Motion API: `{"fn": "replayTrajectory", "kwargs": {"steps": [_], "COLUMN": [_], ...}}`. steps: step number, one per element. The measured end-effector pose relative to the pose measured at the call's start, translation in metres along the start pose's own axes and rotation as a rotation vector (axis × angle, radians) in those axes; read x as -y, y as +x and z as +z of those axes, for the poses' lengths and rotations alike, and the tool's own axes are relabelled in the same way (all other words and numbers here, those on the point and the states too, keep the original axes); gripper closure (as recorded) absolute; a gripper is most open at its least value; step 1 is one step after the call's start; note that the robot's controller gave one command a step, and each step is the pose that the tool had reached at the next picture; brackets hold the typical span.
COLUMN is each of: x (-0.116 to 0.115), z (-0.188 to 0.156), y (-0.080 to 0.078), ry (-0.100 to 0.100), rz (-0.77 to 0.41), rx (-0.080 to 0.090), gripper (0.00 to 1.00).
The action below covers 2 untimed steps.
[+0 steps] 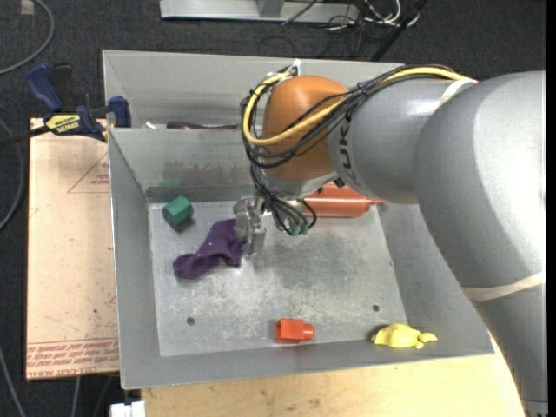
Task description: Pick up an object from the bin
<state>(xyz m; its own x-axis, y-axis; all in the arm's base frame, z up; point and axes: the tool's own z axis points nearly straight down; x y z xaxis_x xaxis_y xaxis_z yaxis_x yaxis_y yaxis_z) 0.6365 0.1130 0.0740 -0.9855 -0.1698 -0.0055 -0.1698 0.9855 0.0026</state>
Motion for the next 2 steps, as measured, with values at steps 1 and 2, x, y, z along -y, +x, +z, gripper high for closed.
{"fn": "replayTrajectory", "kwargs": {"steps": [1,2], "x": [-0.001,-0.002], "z": [-0.047,-0.109], "y": [0.000,-0.001], "ry": [-0.001,-0.001], "rz": [0.022,0.042], "rx": [-0.006,0.000], "gripper": [1.00,1.00]}}
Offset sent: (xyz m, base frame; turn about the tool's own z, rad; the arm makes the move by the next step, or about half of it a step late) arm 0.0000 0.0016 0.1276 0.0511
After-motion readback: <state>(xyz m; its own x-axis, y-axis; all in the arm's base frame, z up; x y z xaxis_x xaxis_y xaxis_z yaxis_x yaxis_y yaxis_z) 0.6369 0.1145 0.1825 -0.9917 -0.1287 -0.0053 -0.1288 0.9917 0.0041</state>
